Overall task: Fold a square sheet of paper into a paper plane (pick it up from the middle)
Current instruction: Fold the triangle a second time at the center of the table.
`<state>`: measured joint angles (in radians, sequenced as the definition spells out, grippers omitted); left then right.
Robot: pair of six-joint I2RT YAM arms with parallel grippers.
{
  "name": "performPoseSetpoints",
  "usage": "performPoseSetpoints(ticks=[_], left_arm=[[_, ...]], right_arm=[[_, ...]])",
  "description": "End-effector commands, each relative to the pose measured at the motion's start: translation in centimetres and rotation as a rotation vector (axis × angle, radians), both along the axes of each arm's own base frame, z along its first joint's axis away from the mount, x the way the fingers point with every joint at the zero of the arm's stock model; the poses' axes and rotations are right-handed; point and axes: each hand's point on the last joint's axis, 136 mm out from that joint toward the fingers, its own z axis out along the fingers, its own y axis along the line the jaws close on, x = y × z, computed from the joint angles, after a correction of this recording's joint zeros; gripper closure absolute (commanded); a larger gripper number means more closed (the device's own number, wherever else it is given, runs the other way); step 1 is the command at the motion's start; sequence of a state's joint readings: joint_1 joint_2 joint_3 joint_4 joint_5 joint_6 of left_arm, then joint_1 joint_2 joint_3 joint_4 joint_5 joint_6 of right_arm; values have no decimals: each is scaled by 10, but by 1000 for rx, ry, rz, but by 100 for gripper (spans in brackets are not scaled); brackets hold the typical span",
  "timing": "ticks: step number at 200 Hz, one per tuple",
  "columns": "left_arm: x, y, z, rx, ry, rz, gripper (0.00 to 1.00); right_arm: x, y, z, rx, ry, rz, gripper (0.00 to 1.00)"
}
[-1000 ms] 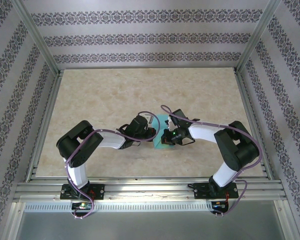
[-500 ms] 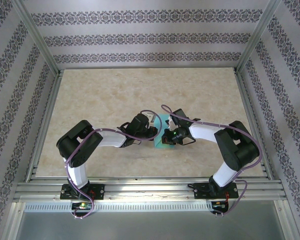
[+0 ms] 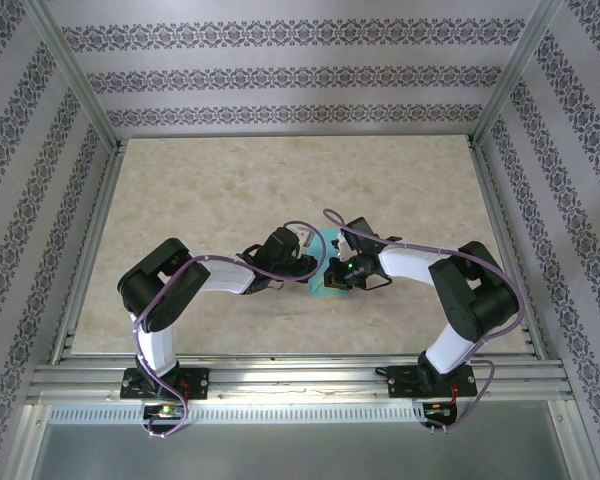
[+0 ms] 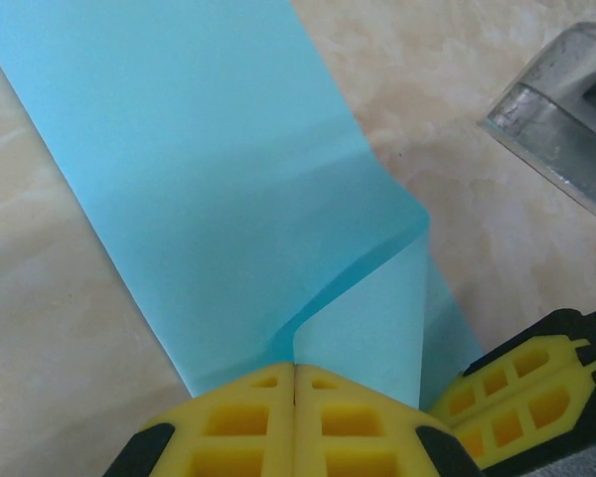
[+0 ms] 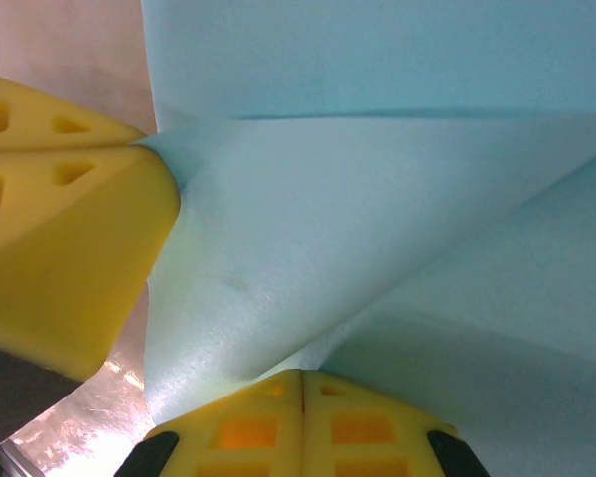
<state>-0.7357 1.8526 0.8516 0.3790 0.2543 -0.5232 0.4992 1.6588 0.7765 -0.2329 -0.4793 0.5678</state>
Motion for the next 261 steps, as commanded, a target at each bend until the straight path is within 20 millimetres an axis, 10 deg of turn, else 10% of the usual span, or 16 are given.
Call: performPoseSetpoints(ticks=[1, 162, 261], left_arm=[[9, 2, 0, 13, -16, -1, 100], [8, 8, -17, 17, 28, 0, 100], [13, -1, 6, -39, -34, -24, 100]], right_arm=[[-13, -15, -18, -66, 53, 4, 100], [-12, -14, -17, -58, 58, 8, 100], [-13, -14, -19, -60, 64, 9, 100]])
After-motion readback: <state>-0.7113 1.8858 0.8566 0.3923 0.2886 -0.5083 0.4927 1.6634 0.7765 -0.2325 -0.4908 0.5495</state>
